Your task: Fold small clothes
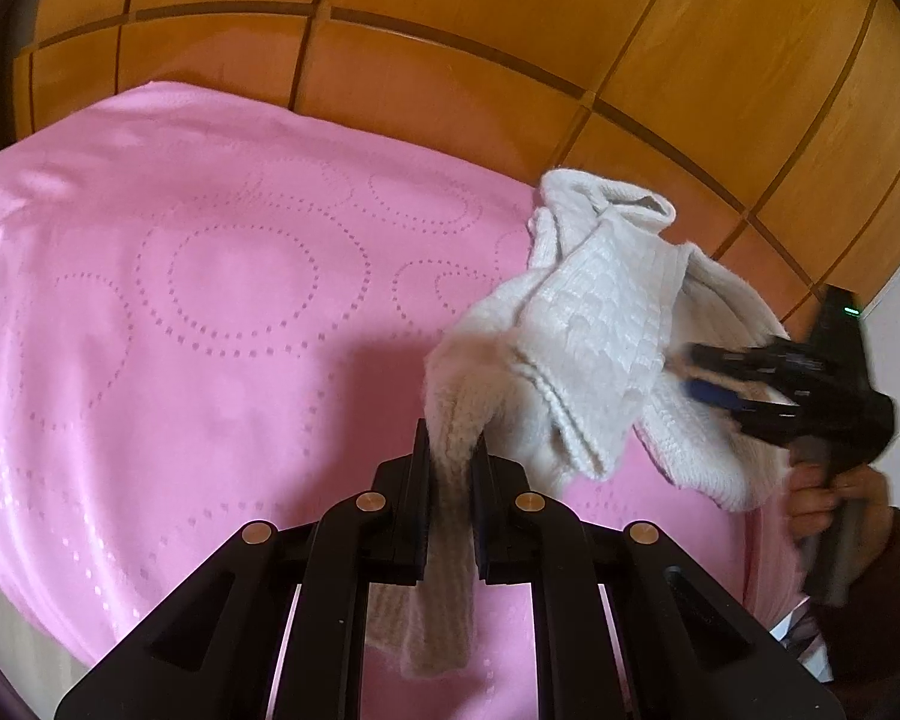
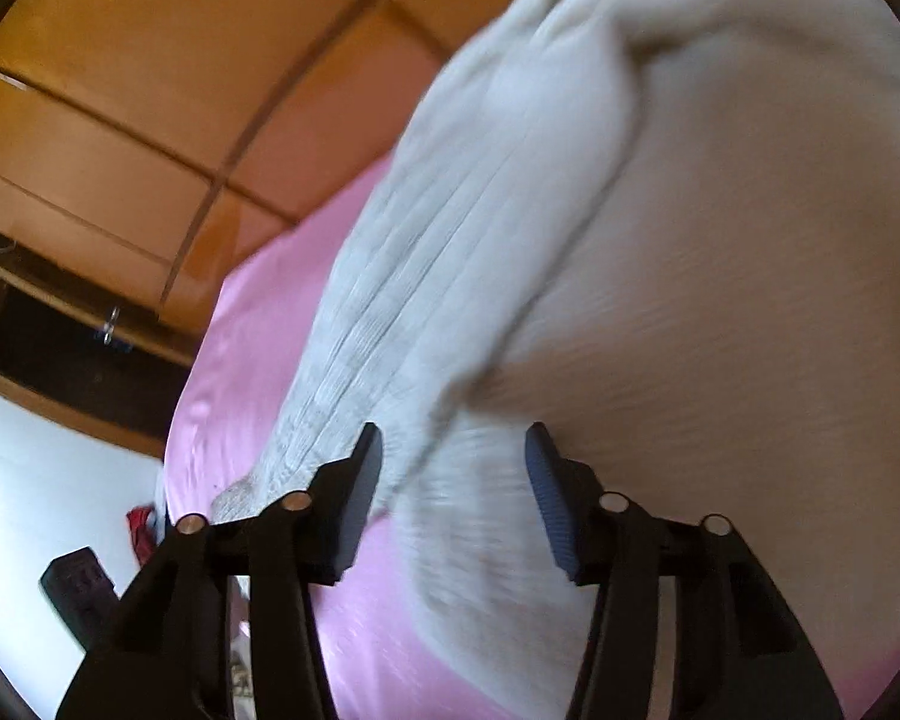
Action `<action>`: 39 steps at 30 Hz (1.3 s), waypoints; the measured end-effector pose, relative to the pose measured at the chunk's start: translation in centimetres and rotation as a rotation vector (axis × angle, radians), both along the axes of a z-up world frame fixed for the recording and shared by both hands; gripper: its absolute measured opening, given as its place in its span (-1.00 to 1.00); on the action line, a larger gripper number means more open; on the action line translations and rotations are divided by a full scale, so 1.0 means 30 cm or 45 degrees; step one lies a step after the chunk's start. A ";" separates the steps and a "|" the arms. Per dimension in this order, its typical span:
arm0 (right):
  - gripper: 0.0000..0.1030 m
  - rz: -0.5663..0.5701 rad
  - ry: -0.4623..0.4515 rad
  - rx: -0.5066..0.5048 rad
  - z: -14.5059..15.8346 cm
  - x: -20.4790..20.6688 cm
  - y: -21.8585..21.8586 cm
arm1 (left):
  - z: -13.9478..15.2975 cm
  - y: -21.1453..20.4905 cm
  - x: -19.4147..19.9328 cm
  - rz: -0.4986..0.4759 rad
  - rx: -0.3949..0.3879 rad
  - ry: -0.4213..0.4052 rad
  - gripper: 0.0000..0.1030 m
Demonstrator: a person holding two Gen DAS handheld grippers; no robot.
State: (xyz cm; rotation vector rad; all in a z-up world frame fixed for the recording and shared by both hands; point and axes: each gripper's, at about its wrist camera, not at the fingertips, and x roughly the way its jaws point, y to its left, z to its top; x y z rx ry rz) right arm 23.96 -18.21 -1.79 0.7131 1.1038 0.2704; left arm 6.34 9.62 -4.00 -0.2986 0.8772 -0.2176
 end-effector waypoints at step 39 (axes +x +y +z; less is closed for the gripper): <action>0.66 -0.721 -0.155 -0.753 0.381 -0.198 -1.080 | 0.166 0.090 0.275 0.269 -0.071 -0.135 0.35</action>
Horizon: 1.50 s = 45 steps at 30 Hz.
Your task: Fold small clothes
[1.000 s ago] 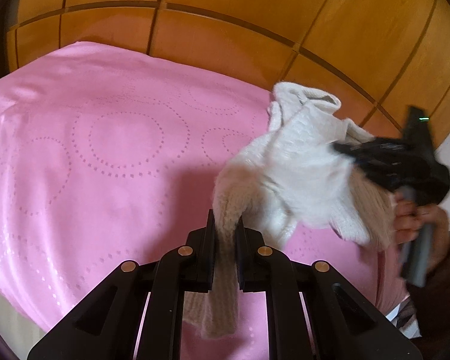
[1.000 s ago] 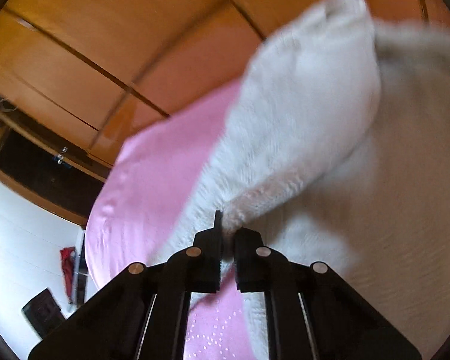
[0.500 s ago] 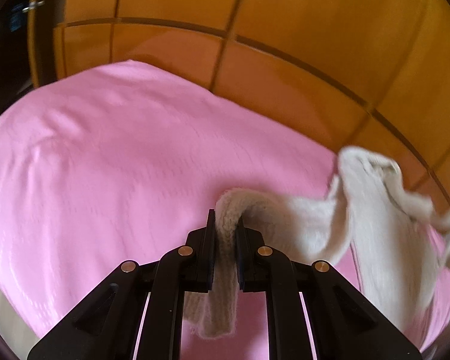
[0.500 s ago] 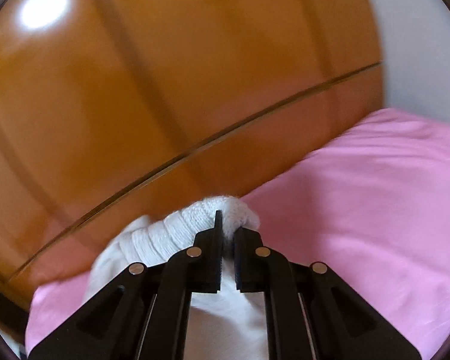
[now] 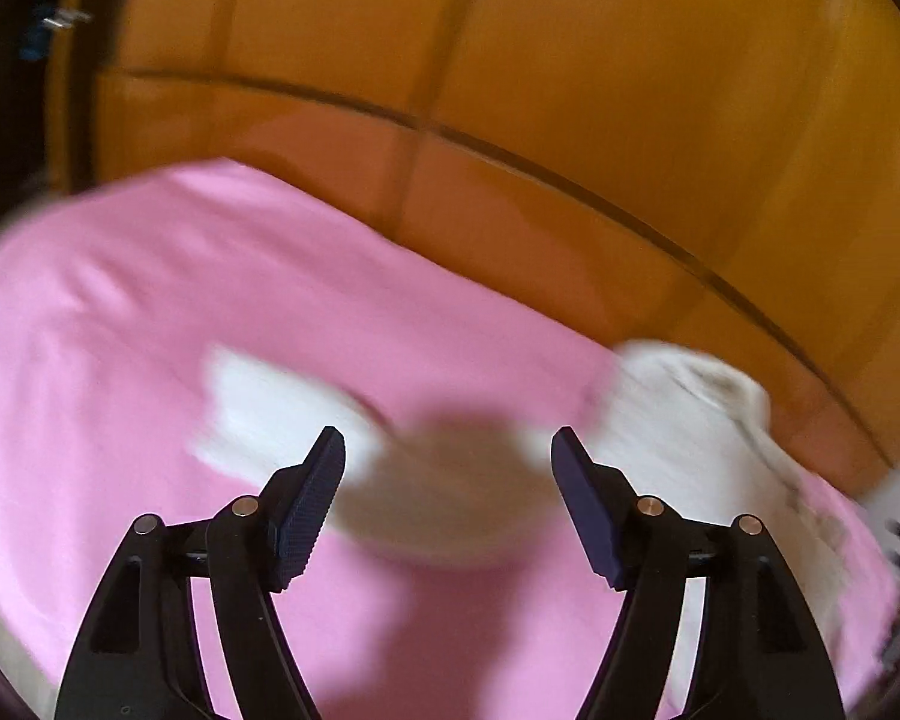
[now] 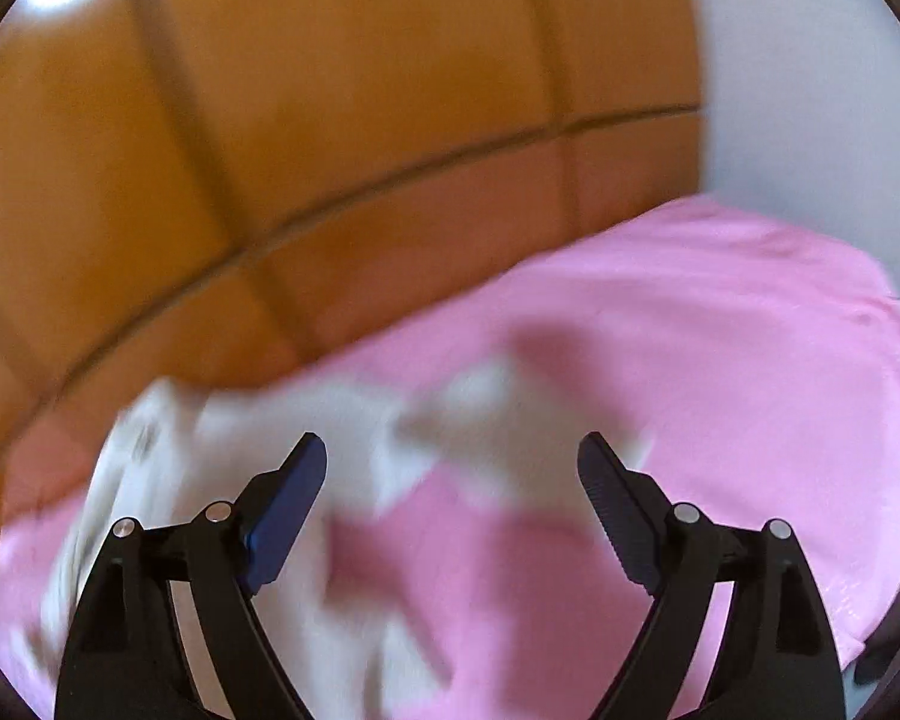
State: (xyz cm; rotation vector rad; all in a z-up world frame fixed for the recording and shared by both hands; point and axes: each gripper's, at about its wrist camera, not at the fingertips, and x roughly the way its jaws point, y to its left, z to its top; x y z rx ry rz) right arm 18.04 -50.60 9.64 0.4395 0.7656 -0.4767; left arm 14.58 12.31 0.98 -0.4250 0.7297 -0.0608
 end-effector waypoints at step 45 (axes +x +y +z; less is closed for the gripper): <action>-0.88 0.809 0.124 0.453 -0.056 -0.397 0.521 | 0.060 -0.017 -0.269 -0.464 -0.335 0.189 -0.96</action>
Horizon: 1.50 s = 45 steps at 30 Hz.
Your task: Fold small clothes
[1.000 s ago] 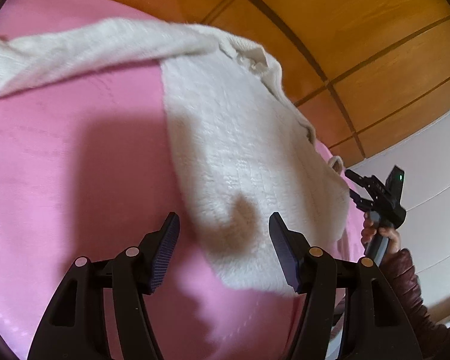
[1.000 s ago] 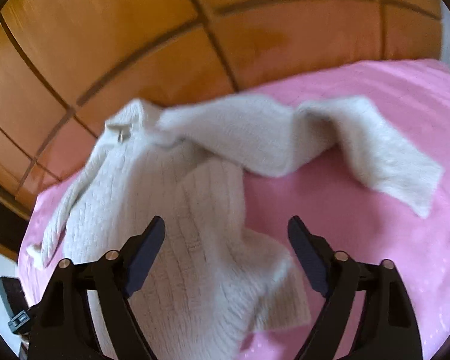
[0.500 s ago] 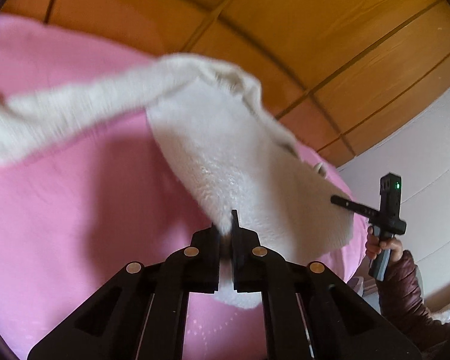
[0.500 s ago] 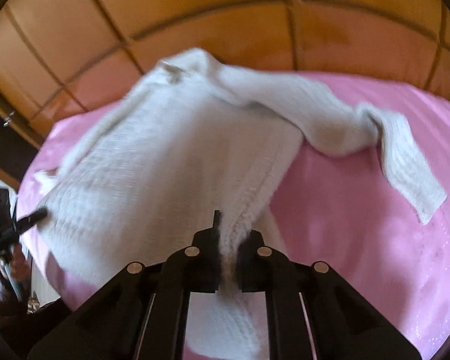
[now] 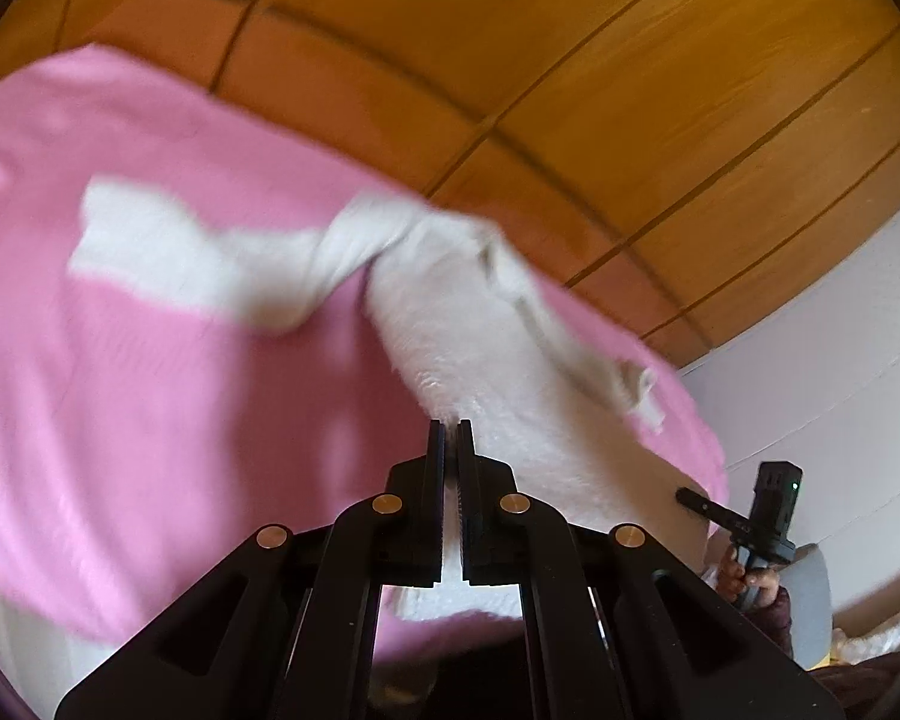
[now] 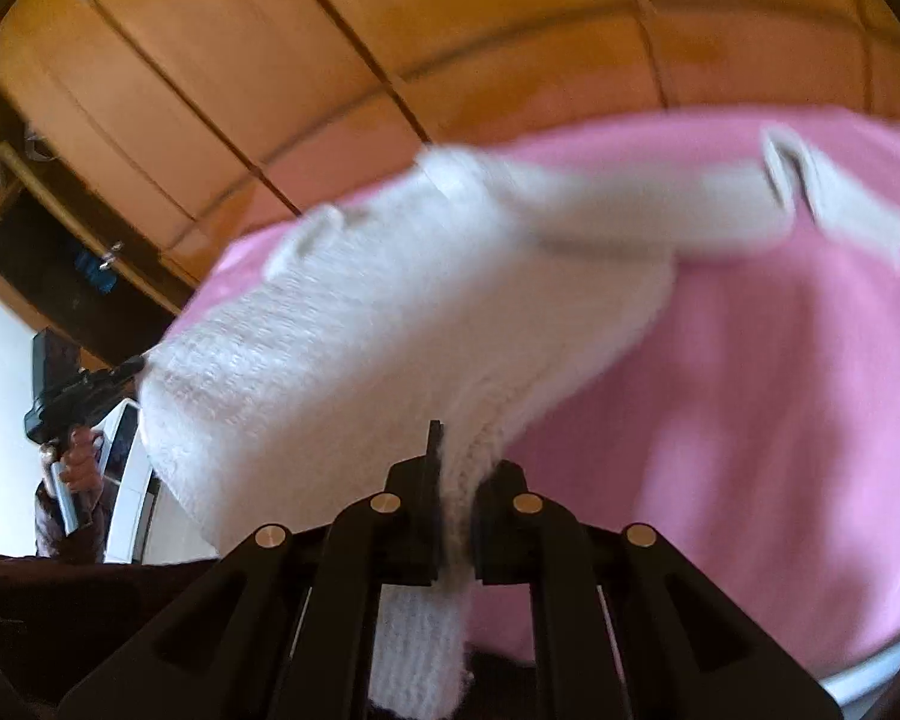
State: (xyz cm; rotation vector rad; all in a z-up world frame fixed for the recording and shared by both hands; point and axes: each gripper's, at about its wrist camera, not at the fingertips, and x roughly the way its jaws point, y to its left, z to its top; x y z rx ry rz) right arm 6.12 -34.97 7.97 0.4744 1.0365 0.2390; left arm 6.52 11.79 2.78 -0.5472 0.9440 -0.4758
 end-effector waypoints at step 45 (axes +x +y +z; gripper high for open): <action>0.06 -0.173 0.087 -0.263 -0.125 -0.032 -0.002 | -0.284 0.253 0.052 0.470 0.045 0.081 0.02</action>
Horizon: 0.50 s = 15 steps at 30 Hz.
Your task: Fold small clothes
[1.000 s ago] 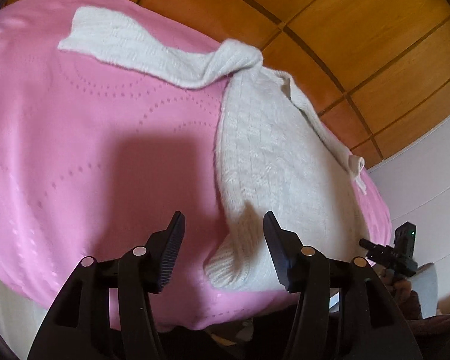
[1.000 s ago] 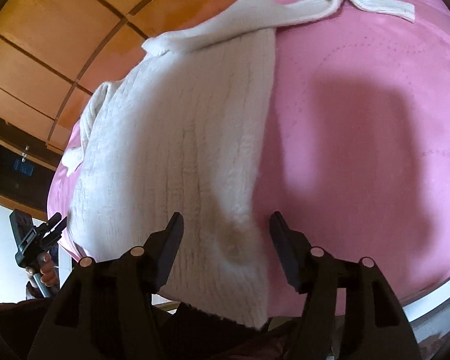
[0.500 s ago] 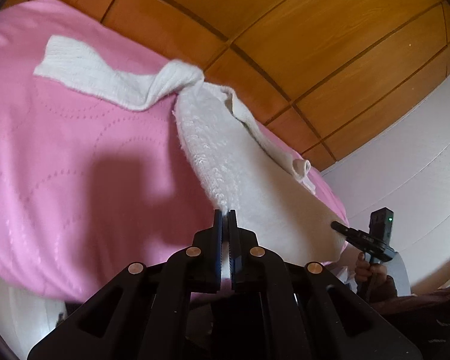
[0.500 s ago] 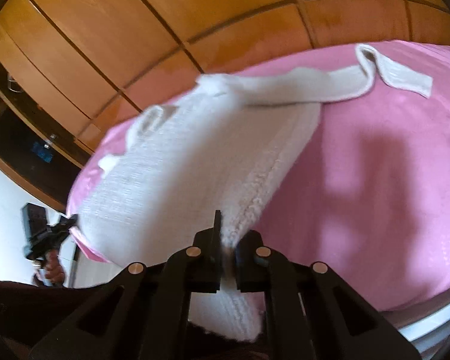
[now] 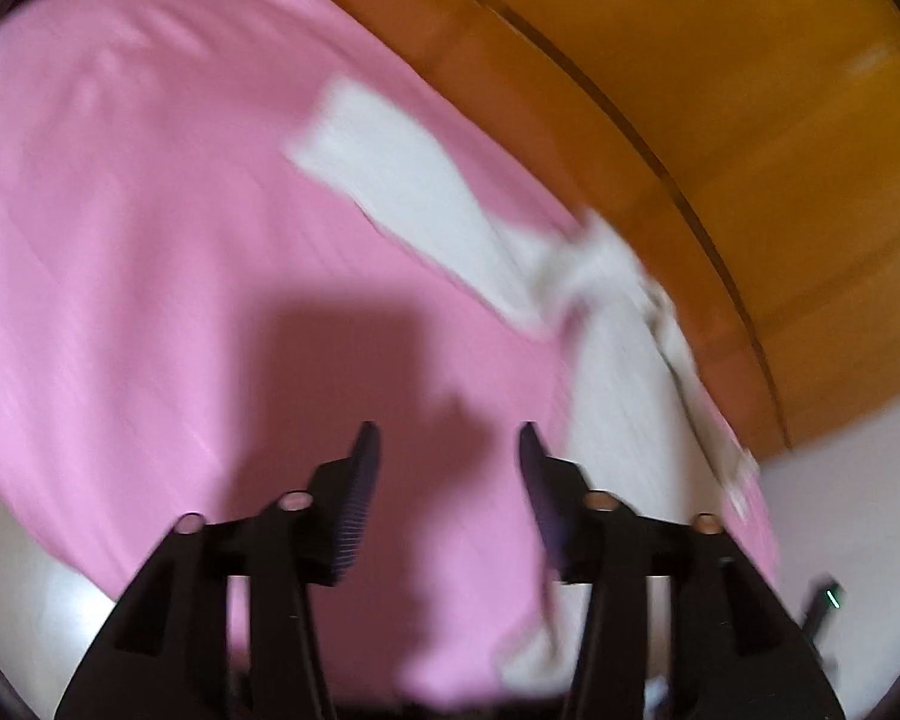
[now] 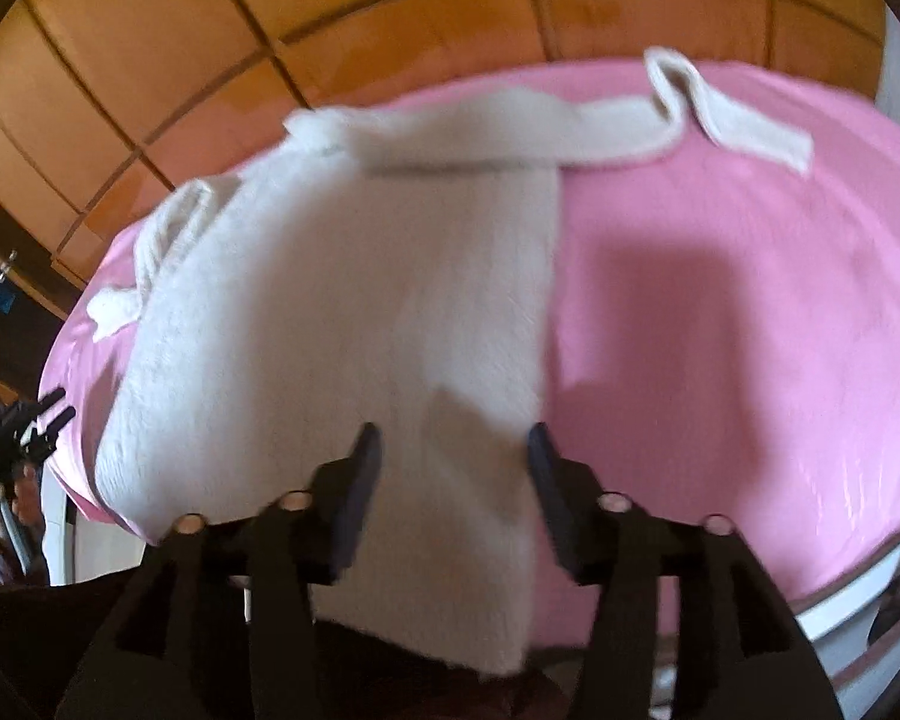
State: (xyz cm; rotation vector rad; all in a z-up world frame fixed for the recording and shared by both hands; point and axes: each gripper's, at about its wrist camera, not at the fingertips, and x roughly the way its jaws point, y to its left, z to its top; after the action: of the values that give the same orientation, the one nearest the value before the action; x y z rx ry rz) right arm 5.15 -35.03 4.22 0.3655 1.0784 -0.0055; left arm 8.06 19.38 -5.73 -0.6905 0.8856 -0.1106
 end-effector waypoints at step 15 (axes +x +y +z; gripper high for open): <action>0.14 0.306 0.080 0.194 -0.132 0.264 0.415 | -0.051 -0.105 0.290 -0.312 1.212 -0.157 0.03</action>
State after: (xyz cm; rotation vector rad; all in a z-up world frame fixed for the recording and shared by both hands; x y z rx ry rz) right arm 13.07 -22.58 0.26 0.3726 1.1826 0.2816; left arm 16.75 16.22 -7.27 0.3102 0.7867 0.0557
